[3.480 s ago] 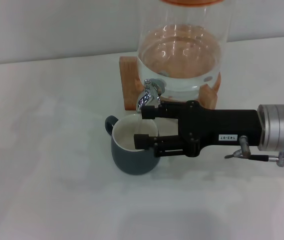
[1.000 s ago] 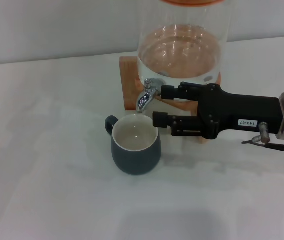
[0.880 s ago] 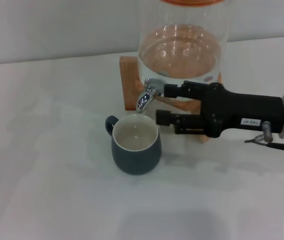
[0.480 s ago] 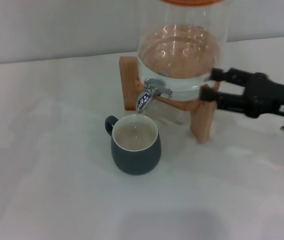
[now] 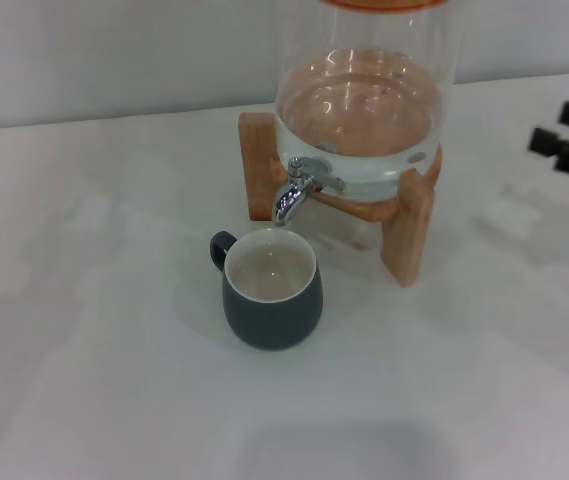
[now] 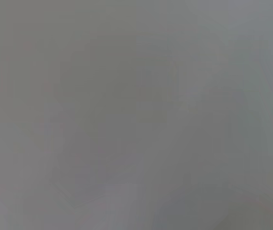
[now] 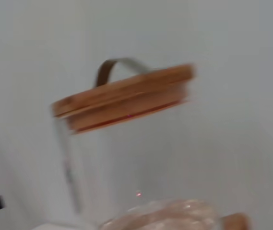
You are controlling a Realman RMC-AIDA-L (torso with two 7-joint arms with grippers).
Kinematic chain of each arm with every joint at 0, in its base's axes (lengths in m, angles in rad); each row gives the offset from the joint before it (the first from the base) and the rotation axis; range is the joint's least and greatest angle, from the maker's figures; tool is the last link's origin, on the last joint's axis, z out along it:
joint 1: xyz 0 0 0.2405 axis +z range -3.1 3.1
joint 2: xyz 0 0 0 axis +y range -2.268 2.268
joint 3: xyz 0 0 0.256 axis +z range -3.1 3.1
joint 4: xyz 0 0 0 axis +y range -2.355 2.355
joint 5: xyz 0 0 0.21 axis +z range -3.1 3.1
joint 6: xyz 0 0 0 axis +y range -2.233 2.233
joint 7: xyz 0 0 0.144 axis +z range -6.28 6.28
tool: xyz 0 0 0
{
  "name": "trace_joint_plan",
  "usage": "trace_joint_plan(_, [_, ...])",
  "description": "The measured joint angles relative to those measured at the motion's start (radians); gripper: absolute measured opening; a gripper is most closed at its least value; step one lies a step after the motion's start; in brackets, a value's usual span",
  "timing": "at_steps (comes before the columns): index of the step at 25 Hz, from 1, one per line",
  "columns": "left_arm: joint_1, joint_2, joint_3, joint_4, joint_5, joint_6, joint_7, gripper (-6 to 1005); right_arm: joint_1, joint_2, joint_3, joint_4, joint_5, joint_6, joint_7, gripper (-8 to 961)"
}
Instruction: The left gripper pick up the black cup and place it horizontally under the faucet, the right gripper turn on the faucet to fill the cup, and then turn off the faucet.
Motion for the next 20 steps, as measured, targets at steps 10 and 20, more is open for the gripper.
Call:
trace_joint_plan(10, [0.006, -0.022, -0.002, 0.000, 0.064, -0.105, 0.082, 385, 0.045, 0.002, 0.324, 0.123, 0.036, -0.008, -0.084, 808])
trace_joint_plan(20, [0.070, -0.037, -0.005, -0.016, -0.066, -0.316, 0.169, 385, 0.059, 0.001, 0.376, 0.171, 0.037, -0.017, -0.099, 808])
